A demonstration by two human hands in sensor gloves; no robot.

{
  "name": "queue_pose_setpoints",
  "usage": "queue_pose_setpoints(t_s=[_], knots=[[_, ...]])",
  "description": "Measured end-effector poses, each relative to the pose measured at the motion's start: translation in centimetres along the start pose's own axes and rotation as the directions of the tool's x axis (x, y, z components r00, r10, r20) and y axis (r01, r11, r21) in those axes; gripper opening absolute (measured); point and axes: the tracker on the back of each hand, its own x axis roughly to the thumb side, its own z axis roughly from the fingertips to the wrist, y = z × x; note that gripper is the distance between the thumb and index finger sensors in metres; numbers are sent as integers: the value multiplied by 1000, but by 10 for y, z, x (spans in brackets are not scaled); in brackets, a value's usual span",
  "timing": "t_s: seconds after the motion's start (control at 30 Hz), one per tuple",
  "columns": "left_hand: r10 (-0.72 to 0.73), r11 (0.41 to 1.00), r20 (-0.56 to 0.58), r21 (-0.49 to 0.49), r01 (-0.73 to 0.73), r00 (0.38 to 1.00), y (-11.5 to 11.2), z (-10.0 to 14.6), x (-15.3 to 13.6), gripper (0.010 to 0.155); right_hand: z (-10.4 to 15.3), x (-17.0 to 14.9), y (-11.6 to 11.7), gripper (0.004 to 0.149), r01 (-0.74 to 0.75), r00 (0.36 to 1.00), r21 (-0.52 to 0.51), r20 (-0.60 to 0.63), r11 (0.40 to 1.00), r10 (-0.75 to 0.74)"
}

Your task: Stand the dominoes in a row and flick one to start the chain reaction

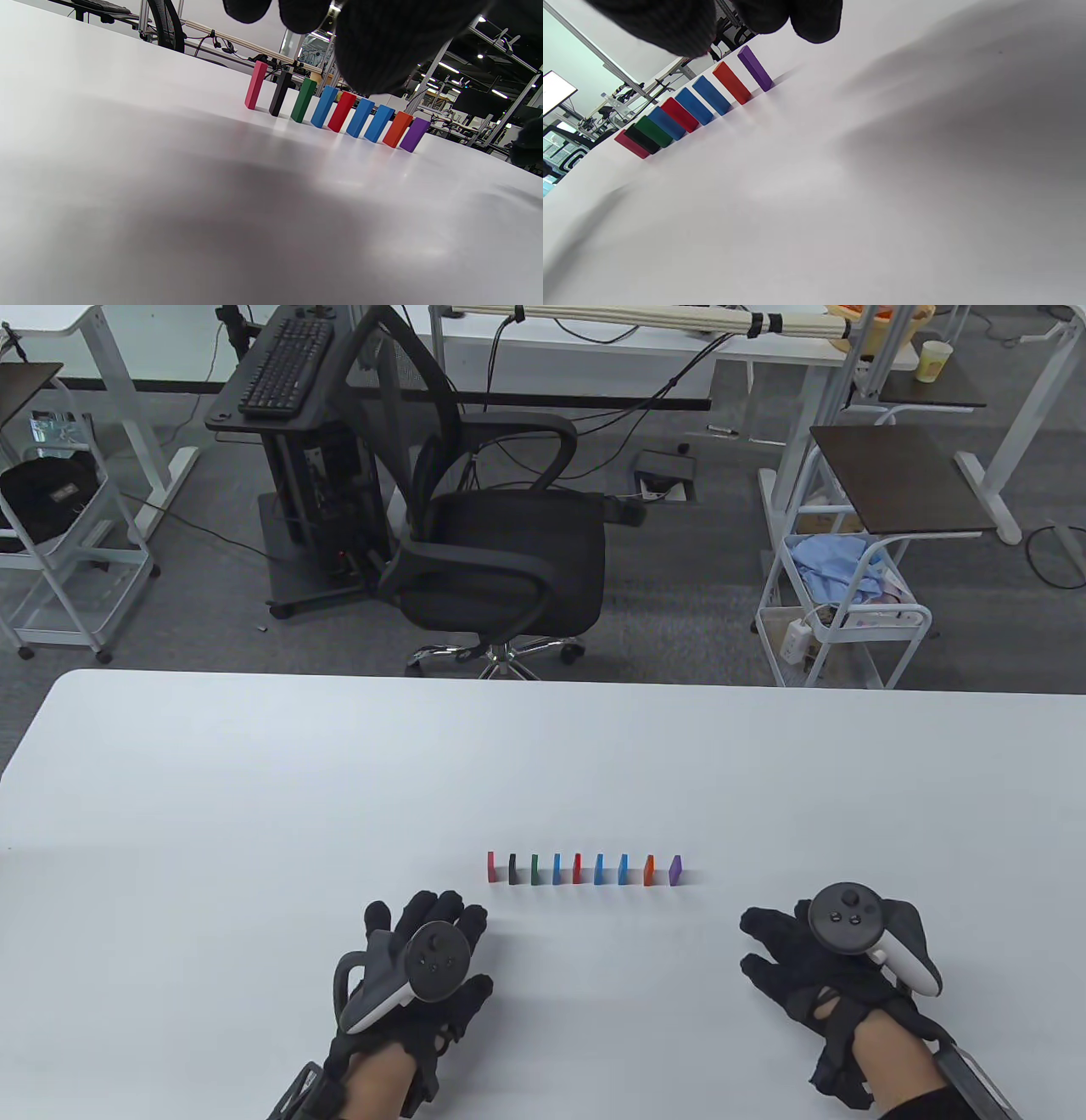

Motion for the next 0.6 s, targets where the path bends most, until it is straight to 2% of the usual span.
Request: queue_pose_setpoints(t_s=[0.23, 0.6], knots=[[10, 1000, 11, -4, -10, 1000, -1, 0, 0, 75, -36, 12, -6, 61, 57, 997, -6, -41, 998, -57], [28, 1000, 11, -12, -28, 1000, 0, 0, -5, 75, -74, 9, -12, 56, 87, 986, -54, -135, 995, -93]])
